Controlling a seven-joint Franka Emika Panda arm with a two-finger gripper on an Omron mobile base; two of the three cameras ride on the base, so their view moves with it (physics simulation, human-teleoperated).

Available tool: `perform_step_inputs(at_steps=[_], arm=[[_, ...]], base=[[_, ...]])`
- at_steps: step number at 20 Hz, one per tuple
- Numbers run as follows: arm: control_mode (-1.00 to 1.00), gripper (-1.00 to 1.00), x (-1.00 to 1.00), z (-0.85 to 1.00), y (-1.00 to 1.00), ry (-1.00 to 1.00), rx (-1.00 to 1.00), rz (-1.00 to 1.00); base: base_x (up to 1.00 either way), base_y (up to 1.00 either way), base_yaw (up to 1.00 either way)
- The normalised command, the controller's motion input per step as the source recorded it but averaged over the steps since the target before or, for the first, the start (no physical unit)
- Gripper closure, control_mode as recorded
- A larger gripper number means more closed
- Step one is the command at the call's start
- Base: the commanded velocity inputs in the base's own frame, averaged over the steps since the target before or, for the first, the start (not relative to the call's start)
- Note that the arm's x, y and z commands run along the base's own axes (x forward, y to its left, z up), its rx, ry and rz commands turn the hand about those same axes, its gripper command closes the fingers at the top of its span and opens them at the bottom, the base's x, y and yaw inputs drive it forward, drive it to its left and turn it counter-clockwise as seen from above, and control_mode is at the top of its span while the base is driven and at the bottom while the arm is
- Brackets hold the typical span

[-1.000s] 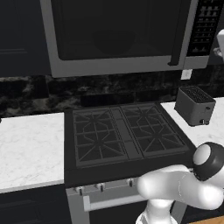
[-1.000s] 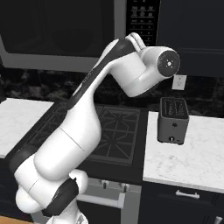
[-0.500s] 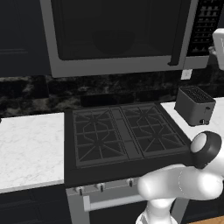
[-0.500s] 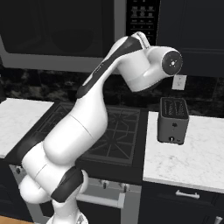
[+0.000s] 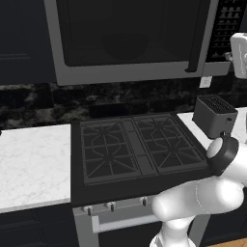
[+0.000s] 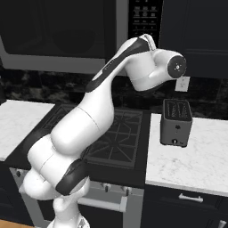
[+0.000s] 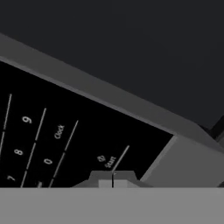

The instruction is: Open the microwave, place the bowl with waffle inside the microwave, then close the microwave door and turn it on.

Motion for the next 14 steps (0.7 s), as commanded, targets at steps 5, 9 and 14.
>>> perform_step_inputs(at_steps=[5, 9, 14], arm=[[-1.00, 1.00, 0.43, -0.09, -0.10, 0.00, 0.08, 0.00], [-1.00, 1.00, 0.49, -0.04, -0.11, 0.00, 0.09, 0.00], [-1.00, 1.00, 0.12, -0.09, -0.03, -0.04, 0.05, 0.00]], base=[[0.00, 0.00, 0.00], [0.00, 0.00, 0.00], [0.00, 0.00, 0.00]])
